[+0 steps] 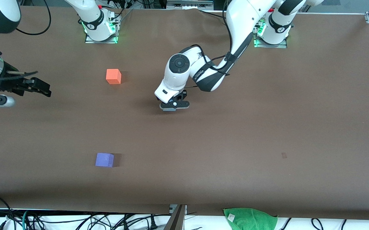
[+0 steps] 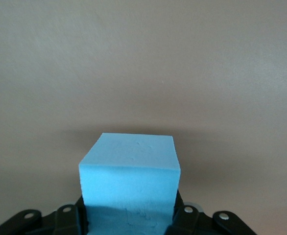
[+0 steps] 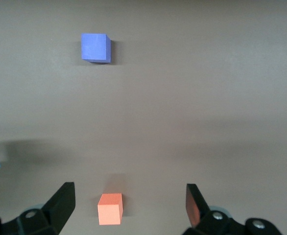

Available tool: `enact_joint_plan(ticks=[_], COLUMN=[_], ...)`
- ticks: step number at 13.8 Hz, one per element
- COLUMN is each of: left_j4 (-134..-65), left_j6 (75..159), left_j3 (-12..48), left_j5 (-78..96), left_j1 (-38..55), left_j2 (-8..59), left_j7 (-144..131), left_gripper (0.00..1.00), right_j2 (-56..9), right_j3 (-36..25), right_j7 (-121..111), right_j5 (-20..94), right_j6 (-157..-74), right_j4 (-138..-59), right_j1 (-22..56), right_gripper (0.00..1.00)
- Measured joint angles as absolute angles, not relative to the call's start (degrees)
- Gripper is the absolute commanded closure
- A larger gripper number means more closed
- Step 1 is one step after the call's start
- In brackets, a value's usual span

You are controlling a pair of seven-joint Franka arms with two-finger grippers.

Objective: Place blue block between orange and purple blocks
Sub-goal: 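Carry the light-blue cube with the left gripper toward the table middle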

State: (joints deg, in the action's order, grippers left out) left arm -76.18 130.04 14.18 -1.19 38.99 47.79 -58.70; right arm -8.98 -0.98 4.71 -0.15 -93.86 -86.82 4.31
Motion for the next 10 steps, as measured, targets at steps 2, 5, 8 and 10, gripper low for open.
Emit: enact_joint_plan(ticks=[2, 5, 8, 10], left_j4=[-72.84, -69.67, -68.14, -68.03], left_j6=[130.39, 130.45, 130.45, 130.45], left_j3=[12.84, 10.46, 8.48, 8.03], left_j5=[-1.19, -1.19, -1.19, -1.42], left_j1=[41.63, 45.36, 48.09, 48.67], left_j2=[50.92, 53.82, 55.35, 55.58], left_j7=[-61.06, -62.86, -63.70, -63.76], left_gripper=[1.00, 0.91, 0.00, 0.00], right_j2=[-9.67, -9.74, -9.95, -10.09], right_j3=[-0.92, -0.91, -0.89, -0.90], right_j7=[4.76, 4.76, 4.75, 4.75], right_j5=[-0.15, -0.15, -0.16, -0.16], right_j6=[-94.20, -94.21, -94.15, -94.09], right_j4=[-86.82, -86.81, -86.81, -86.81], right_j1=[4.39, 4.47, 4.57, 4.54], right_gripper=[0.00, 0.00, 0.00, 0.00])
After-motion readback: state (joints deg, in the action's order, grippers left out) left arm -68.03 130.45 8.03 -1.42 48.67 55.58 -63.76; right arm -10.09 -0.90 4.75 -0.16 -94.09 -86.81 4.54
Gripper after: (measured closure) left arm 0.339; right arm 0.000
